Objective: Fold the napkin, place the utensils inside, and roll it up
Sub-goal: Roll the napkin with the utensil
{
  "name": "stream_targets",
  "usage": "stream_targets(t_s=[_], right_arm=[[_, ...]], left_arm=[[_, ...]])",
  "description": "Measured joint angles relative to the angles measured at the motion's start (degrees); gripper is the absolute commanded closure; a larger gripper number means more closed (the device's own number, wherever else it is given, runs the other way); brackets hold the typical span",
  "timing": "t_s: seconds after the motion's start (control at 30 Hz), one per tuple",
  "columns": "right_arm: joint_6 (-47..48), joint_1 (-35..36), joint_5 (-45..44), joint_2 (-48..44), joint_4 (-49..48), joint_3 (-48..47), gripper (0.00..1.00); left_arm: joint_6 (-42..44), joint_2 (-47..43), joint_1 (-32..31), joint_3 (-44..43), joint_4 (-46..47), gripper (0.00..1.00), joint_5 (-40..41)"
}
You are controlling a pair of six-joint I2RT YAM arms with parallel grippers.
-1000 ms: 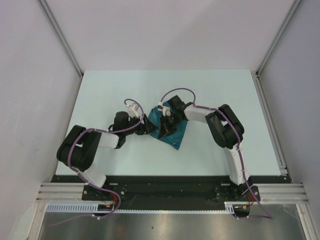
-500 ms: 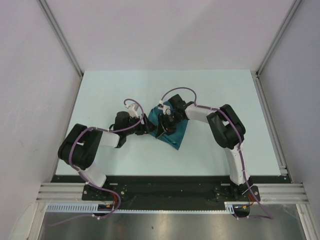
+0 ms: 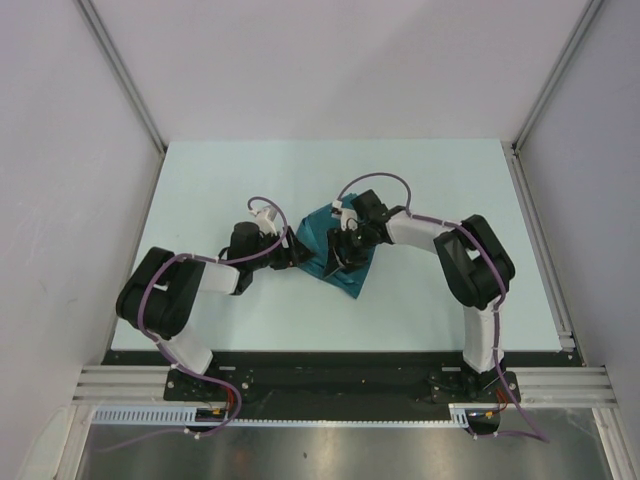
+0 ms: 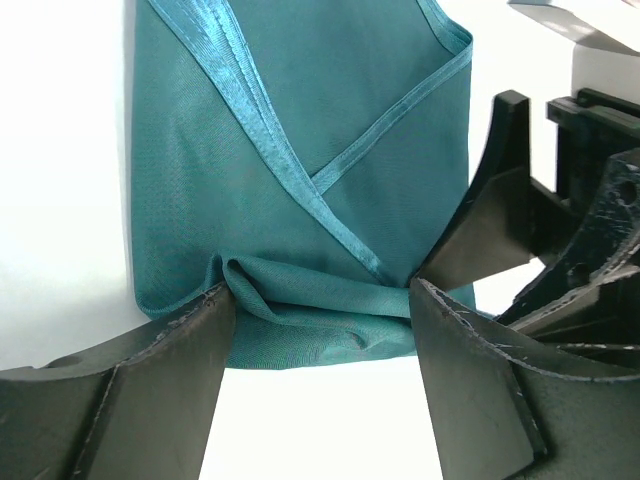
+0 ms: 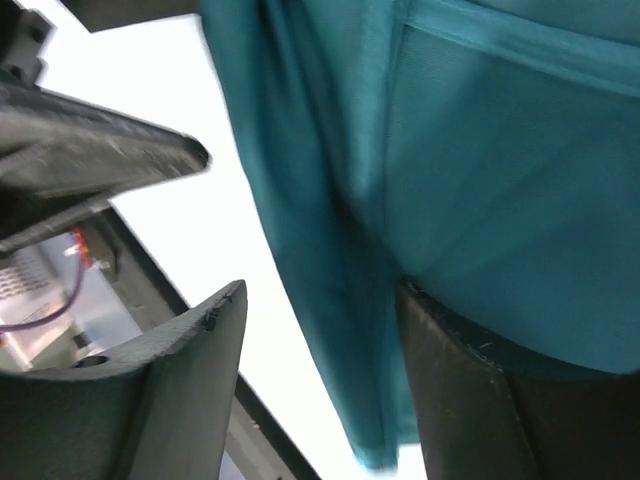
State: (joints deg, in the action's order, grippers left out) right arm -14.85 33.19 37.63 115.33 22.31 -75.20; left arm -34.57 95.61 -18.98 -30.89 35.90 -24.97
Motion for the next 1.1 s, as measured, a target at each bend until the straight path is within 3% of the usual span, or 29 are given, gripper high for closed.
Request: stream_targets(t_s=[0.27, 0.6, 0.8, 1.1], right_arm=[[3.7, 1.5, -10.6, -9.2, -2.7, 8.7, 0.22], [11.9, 13.0, -30.9, -20.2, -14.3, 17.0, 0.16], [17.9, 19.4, -41.4, -20.5, -20.1, 21.0, 0.2], [23.7, 25.3, -50.9, -18.9, -24.7, 22.3, 0.34]], left_arm=[[-0.1, 0.0, 0.0, 0.0, 0.0, 0.23, 0.0], [-0.4, 0.0, 0.1, 0.0, -0.1, 0.23, 0.0], [-0.5, 0.0, 0.1, -0.3, -0.6, 0.23, 0.0], [-0.6, 0.0, 0.3, -0.7, -1.5, 0.23, -0.2]])
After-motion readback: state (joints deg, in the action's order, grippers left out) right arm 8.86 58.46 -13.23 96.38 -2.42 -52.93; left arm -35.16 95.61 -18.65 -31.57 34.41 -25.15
